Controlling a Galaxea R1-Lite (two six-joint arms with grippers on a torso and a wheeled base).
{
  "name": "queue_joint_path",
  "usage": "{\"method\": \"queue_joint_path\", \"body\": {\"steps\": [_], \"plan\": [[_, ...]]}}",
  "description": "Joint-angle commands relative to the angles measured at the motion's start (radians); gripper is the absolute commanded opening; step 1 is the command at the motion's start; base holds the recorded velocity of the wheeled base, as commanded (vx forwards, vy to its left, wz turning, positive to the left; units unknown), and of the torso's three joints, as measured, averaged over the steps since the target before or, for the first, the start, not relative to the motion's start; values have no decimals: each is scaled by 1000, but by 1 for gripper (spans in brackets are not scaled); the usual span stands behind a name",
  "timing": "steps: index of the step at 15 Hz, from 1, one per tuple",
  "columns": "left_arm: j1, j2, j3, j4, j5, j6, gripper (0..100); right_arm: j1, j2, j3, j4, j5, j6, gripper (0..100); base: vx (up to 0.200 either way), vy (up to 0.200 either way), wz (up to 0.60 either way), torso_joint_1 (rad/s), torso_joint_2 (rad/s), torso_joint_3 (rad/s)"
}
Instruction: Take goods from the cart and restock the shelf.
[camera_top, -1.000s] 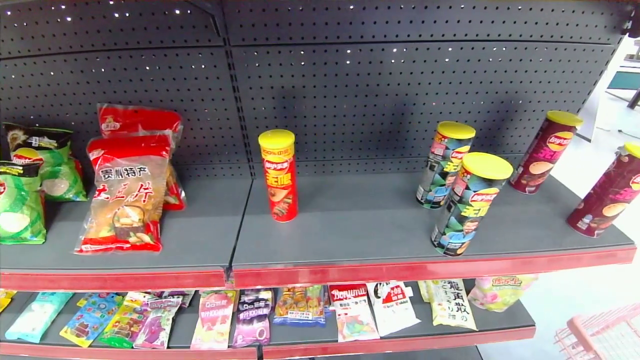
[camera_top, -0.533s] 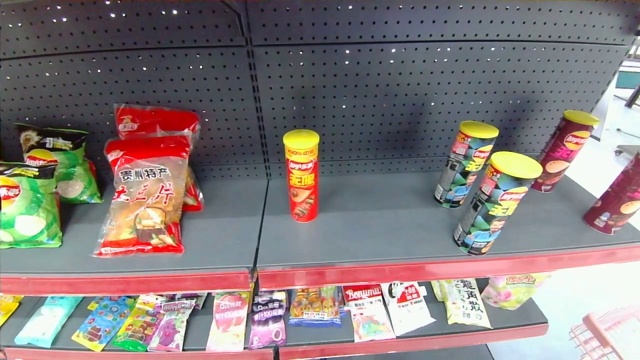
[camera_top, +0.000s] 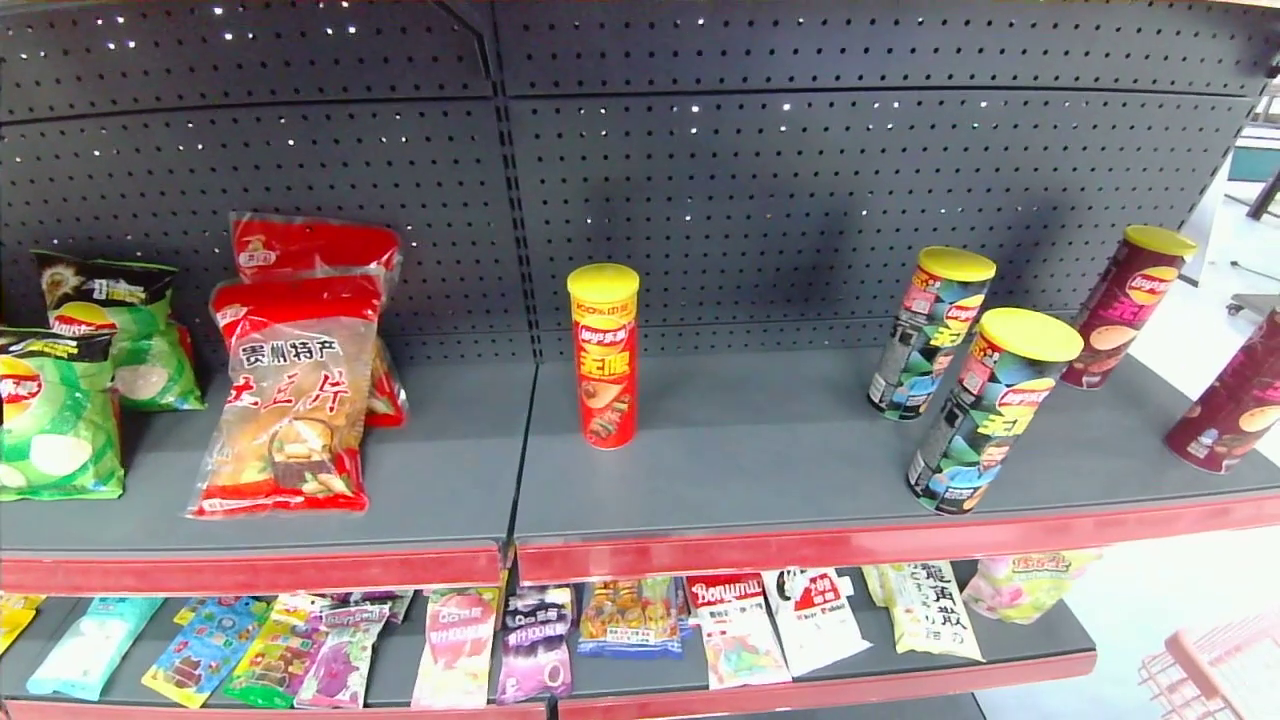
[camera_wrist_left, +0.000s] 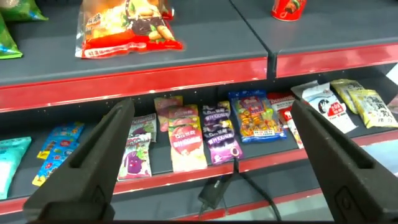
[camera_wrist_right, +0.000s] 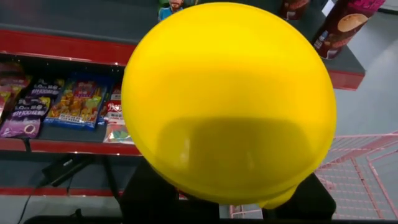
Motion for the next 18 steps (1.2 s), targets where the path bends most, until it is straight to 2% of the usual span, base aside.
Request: {"method": "queue_joint_path", "body": {"steps": [1, 9, 10, 12, 13, 14, 15, 16, 17, 18], "plan": [[0, 0, 0, 0, 0, -2, 100, 0, -4, 3, 2, 2, -1, 0, 0, 0, 0, 0, 0, 0], [-2, 50, 0, 0, 0, 1, 100, 0, -4, 40, 0, 31, 5, 0, 0, 0, 0, 0, 0, 0], [17, 76, 0, 0, 6, 4, 100, 0, -4, 48, -1, 31, 5, 0, 0, 0, 0, 0, 0, 0], [83, 87, -11, 2, 15, 32, 100, 0, -4, 49, -14, 34, 5, 0, 0, 0, 0, 0, 0, 0], [84, 251, -202, 8, -14, 9, 100, 0, -4, 54, -17, 34, 0, 0, 0, 0, 0, 0, 0, 0], [83, 449, -383, -2, -43, -77, 100, 0, -4, 57, -17, 32, 2, 0, 0, 0, 0, 0, 0, 0], [72, 624, -537, -5, -115, -82, 100, 0, -4, 71, -18, 28, 2, 0, 0, 0, 0, 0, 0, 0], [64, 691, -552, -18, -156, -44, 100, 0, -4, 75, -18, 25, 2, 0, 0, 0, 0, 0, 0, 0], [60, 816, -555, -90, -227, 51, 100, -1, -4, 77, -15, 26, 0, 0, 0, 0, 0, 0, 0, 0], [60, 920, -555, -178, -279, 111, 100, -1, 2, 75, -15, 29, -1, 0, 0, 0, 0, 0, 0, 0]]}}
